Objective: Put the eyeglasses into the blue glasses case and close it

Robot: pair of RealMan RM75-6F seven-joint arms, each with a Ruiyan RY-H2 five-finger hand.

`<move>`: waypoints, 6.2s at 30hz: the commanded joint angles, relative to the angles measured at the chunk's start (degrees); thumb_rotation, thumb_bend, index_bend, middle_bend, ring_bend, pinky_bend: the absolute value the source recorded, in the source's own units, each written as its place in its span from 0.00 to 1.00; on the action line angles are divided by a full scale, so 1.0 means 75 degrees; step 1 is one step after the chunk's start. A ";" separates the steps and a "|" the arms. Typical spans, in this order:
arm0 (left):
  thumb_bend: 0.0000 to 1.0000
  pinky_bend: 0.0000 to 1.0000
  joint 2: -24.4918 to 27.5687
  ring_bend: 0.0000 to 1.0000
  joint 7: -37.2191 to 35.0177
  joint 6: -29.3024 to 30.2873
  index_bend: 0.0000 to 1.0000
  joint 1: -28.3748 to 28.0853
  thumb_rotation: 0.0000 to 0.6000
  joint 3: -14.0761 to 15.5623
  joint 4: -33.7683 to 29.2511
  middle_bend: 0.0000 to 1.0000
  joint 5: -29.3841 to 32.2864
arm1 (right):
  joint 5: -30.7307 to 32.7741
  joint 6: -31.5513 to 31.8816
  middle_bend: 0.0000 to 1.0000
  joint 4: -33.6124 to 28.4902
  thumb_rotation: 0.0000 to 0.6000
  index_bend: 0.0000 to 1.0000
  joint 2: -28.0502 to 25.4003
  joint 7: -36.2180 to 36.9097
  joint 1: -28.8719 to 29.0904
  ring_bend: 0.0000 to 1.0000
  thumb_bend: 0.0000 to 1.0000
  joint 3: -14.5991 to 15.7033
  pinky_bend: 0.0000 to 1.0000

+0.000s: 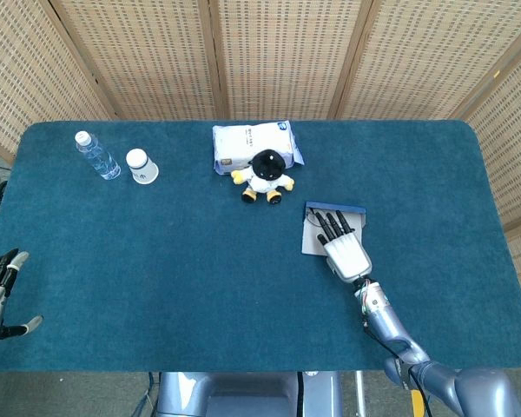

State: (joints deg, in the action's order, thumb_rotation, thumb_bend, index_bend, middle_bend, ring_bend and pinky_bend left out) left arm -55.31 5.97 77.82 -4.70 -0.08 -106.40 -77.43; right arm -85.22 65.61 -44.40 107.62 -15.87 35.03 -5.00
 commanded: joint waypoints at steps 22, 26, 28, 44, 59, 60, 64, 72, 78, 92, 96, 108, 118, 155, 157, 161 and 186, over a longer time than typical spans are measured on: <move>0.08 0.00 -0.0011 0.00 0.0058 -0.0063 0.00 -0.0034 1.00 -0.0009 -0.0032 0.00 0.0081 | 0.0651 -0.0395 0.00 0.0423 1.00 0.36 0.0158 0.0190 0.0407 0.00 0.41 -0.0750 0.00; 0.08 0.00 0.0004 0.00 0.0024 -0.0054 0.00 -0.0030 1.00 -0.0016 -0.0038 0.00 0.0088 | 0.0846 -0.0615 0.00 0.0690 1.00 0.37 0.0250 0.0025 0.0561 0.00 0.41 -0.0905 0.00; 0.08 0.00 0.0010 0.00 0.0000 -0.0060 0.00 -0.0030 1.00 -0.0019 -0.0035 0.00 0.0098 | 0.0915 -0.0639 0.00 0.0809 1.00 0.38 0.0311 0.0010 0.0600 0.00 0.41 -0.0968 0.00; 0.08 0.00 0.0060 0.00 -0.0113 -0.0149 0.00 -0.0070 1.00 -0.0037 -0.0018 0.00 0.0153 | 0.1411 -0.1049 0.00 0.1621 1.00 0.39 0.0657 0.0138 0.1100 0.00 0.41 -0.1422 0.02; 0.08 0.00 0.0081 0.00 -0.0202 -0.0239 0.00 -0.0112 1.00 -0.0086 0.0036 0.00 0.0296 | 0.1403 -0.1306 0.00 0.2262 1.00 0.55 0.0909 0.0223 0.1388 0.00 0.41 -0.1317 0.03; 0.08 0.00 0.0083 0.00 -0.0205 -0.0241 0.00 -0.0113 1.00 -0.0087 0.0042 0.00 0.0299 | 0.1392 -0.1296 0.00 0.2280 1.00 0.56 0.0916 0.0243 0.1391 0.00 0.41 -0.1305 0.03; 0.08 0.00 0.0089 0.00 -0.0223 -0.0255 0.00 -0.0118 1.00 -0.0088 0.0050 0.00 0.0310 | 0.1376 -0.1350 0.01 0.2339 1.00 0.63 0.0924 0.0254 0.1392 0.00 0.48 -0.1255 0.04; 0.08 0.00 0.0084 0.00 -0.0211 -0.0269 0.00 -0.0126 1.00 -0.0083 0.0049 0.00 0.0317 | 0.1094 -0.1235 0.02 0.2128 1.00 0.65 0.0688 0.0270 0.1123 0.00 0.52 -0.0865 0.05; 0.08 0.00 0.0057 0.00 -0.0118 -0.0243 0.00 -0.0122 1.00 -0.0057 0.0008 0.00 0.0271 | 0.0648 -0.0658 0.02 0.1678 1.00 0.65 0.0211 0.0525 0.0779 0.00 0.52 -0.0466 0.05; 0.08 0.00 -0.0015 0.00 0.0167 -0.0281 0.00 -0.0156 1.00 0.0041 -0.0107 0.00 0.0131 | -0.0352 0.0541 0.03 -0.2296 1.00 0.66 -0.2330 -0.0579 -0.0198 0.00 0.52 0.0549 0.10; 0.08 0.00 -0.0024 0.00 0.0192 -0.0258 0.00 -0.0148 1.00 0.0043 -0.0109 0.00 0.0138 | -0.0642 0.0735 0.04 -0.3332 1.00 0.66 -0.3057 -0.0892 -0.0388 0.00 0.52 0.0806 0.10; 0.08 0.00 -0.0042 0.00 0.0231 -0.0300 0.00 -0.0176 1.00 0.0043 -0.0086 0.00 0.0174 | -0.1666 0.1083 0.05 -0.4739 1.00 0.66 -0.4205 -0.1530 -0.0739 0.00 0.52 0.1503 0.10; 0.08 0.00 -0.0049 0.00 0.0246 -0.0272 0.00 -0.0165 1.00 0.0062 -0.0097 0.00 0.0147 | -0.1361 -0.0210 0.05 -0.5085 1.00 0.66 -0.4262 -0.2087 -0.0245 0.00 0.52 0.1187 0.10; 0.08 0.00 -0.0004 0.00 0.0142 -0.0311 0.00 -0.0174 1.00 0.0067 -0.0087 0.00 0.0194 | -0.0836 -0.0553 0.00 -0.3938 1.00 0.00 -0.3267 -0.1383 0.0249 0.00 0.26 0.0327 0.10; 0.08 0.00 -0.0004 0.00 0.0144 -0.0313 0.00 -0.0176 1.00 0.0066 -0.0084 0.00 0.0194 | -0.0774 -0.0605 0.00 -0.4053 1.00 0.00 -0.3370 -0.1282 0.0249 0.00 0.26 0.0321 0.10; 0.08 0.00 -0.0009 0.00 0.0167 -0.0332 0.00 -0.0188 1.00 0.0068 -0.0091 0.00 0.0201 | -0.0422 -0.1271 0.00 -0.4706 1.00 0.00 -0.3905 -0.1258 0.0369 0.00 0.25 0.0369 0.06; 0.09 0.00 -0.0012 0.00 0.0123 -0.0311 0.00 -0.0178 1.00 0.0063 -0.0079 0.00 0.0209 | -0.0646 -0.1960 0.33 -0.3224 1.00 0.17 -0.2892 0.1255 0.0763 0.00 0.32 0.0715 0.00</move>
State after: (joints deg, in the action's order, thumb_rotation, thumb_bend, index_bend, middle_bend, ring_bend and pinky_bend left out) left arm -55.39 6.89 75.49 -6.03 0.39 -107.00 -75.87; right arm -90.18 50.69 -68.79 85.70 -6.71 40.80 0.47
